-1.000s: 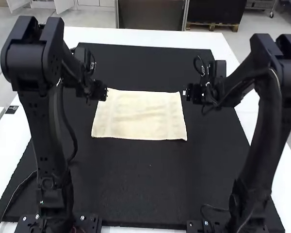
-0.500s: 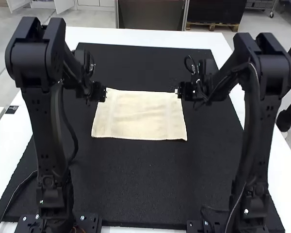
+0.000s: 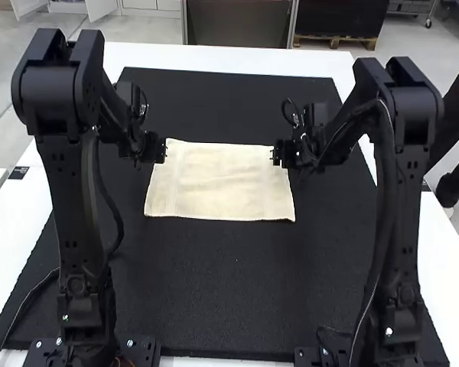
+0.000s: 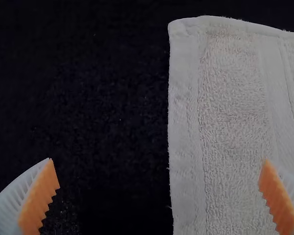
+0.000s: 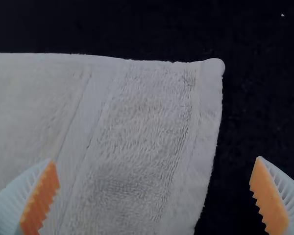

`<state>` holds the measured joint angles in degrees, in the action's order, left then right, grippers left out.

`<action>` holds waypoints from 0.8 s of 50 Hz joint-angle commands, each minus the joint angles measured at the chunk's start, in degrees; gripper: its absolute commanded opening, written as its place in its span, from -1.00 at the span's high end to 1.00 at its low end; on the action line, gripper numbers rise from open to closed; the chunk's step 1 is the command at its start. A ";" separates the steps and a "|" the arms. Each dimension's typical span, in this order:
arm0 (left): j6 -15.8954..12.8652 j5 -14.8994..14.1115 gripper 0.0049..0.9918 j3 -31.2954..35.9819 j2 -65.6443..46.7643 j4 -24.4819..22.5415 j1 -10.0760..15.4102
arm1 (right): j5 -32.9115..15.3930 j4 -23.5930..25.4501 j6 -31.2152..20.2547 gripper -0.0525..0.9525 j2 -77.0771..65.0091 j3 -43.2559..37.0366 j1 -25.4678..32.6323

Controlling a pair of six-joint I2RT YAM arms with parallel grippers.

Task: Fold the towel.

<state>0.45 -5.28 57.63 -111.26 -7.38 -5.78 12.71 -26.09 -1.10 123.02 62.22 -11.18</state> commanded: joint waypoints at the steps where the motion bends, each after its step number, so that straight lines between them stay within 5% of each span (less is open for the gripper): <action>1: -0.45 -1.31 -0.93 2.40 -1.68 -0.27 -0.37 | 0.83 -0.28 0.22 -0.91 0.99 1.59 -0.33; 40: -0.62 -1.23 -0.93 9.96 -10.20 -1.32 0.42 | 1.35 -0.28 0.93 -0.91 5.56 4.58 0.02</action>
<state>0.25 -6.00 65.93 -121.03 -8.23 -5.72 12.67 -25.85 -0.62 125.32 64.29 -11.11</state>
